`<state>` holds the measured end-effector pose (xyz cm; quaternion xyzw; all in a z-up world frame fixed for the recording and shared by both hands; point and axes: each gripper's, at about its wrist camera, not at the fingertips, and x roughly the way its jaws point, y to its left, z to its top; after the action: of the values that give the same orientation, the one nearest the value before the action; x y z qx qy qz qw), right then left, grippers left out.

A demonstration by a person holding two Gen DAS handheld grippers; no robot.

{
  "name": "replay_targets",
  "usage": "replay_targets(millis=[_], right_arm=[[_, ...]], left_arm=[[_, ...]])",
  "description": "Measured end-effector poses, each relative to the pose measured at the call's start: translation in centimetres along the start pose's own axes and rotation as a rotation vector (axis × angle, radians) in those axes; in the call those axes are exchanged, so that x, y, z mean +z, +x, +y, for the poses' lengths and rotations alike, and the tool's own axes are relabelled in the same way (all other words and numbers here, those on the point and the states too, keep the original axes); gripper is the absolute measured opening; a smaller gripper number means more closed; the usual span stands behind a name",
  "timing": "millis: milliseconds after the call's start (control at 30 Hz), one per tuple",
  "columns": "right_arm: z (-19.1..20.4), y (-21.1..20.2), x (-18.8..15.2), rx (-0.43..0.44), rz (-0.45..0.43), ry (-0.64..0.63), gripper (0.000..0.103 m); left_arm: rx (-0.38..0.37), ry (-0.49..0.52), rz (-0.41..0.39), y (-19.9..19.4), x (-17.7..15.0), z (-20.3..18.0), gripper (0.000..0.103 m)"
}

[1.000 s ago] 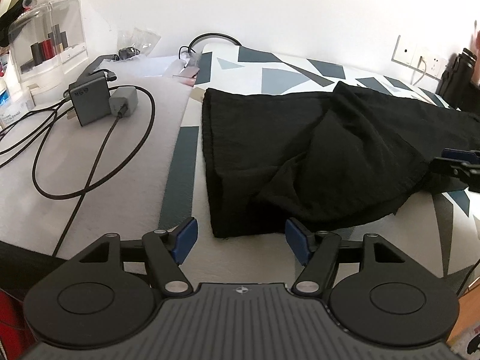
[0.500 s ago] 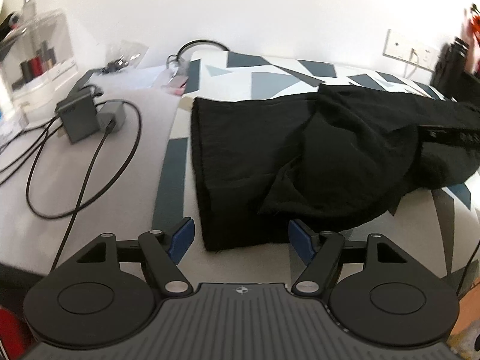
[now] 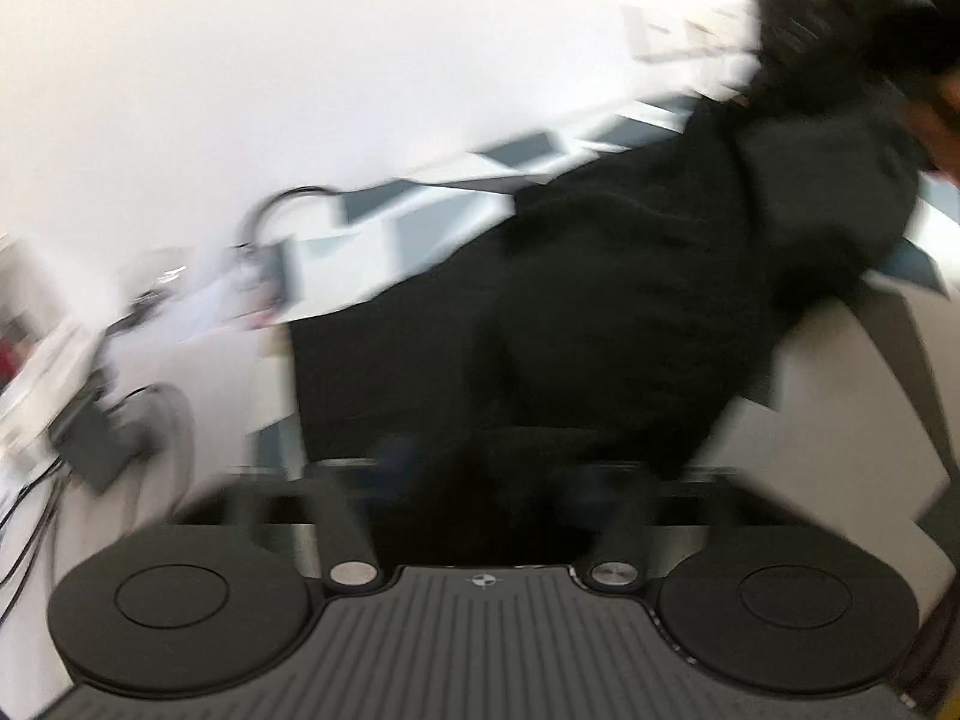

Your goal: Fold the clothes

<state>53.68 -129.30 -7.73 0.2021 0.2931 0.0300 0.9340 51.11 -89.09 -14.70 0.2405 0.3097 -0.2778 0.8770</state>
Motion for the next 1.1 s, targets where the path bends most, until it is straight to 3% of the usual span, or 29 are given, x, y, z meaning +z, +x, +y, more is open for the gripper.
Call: replay_targets(millis=[33, 133, 267, 333, 433, 500, 567, 700, 867, 967, 1100], right_arm=[[-0.2, 0.0, 0.1, -0.003, 0.001, 0.016, 0.004], [-0.7, -0.8, 1.6, 0.001, -0.027, 0.075, 0.003], [-1.0, -4.1, 6.4, 0.019, -0.124, 0.146, 0.003], [-0.4, -6.2, 9.6, 0.037, -0.191, 0.16, 0.003], [2.8, -7.6, 14.4, 0.085, -0.28, 0.07, 0.003], [5.9, -6.8, 16.8, 0.127, -0.281, -0.039, 0.003], [9.6, -3.9, 18.1, 0.146, -0.225, -0.18, 0.003], [13.7, 6.5, 16.6, 0.161, 0.019, -0.284, 0.003], [15.2, 19.5, 8.2, 0.086, 0.333, -0.319, 0.003], [16.9, 22.4, 4.1, 0.057, 0.381, -0.38, 0.003], [19.2, 22.8, 3.0, 0.089, 0.368, -0.435, 0.003]], left_arm=[[-0.029, 0.023, 0.009, 0.2, 0.2, -0.5, 0.007], [-0.163, -0.082, -0.041, -2.2, 2.6, 0.3, 0.006], [-0.343, -0.223, -0.109, -5.5, 5.9, 1.4, 0.006], [-0.48, -0.324, -0.186, -7.6, 7.9, 2.6, 0.006], [-0.646, -0.498, -0.288, -9.9, 9.1, 4.7, 0.006], [-0.734, -0.64, -0.332, -10.3, 8.5, 6.4, 0.006], [-0.717, -0.755, -0.338, -9.8, 6.7, 8.0, 0.006], [-0.538, -0.991, -0.188, -5.8, 0.5, 10.8, 0.006], [-0.369, -1.133, 0.03, 0.0, -6.0, 11.1, 0.006], [-0.334, -1.197, 0.048, 0.7, -7.8, 11.3, 0.006], [-0.293, -1.249, -0.002, -0.3, -8.9, 12.4, 0.006]])
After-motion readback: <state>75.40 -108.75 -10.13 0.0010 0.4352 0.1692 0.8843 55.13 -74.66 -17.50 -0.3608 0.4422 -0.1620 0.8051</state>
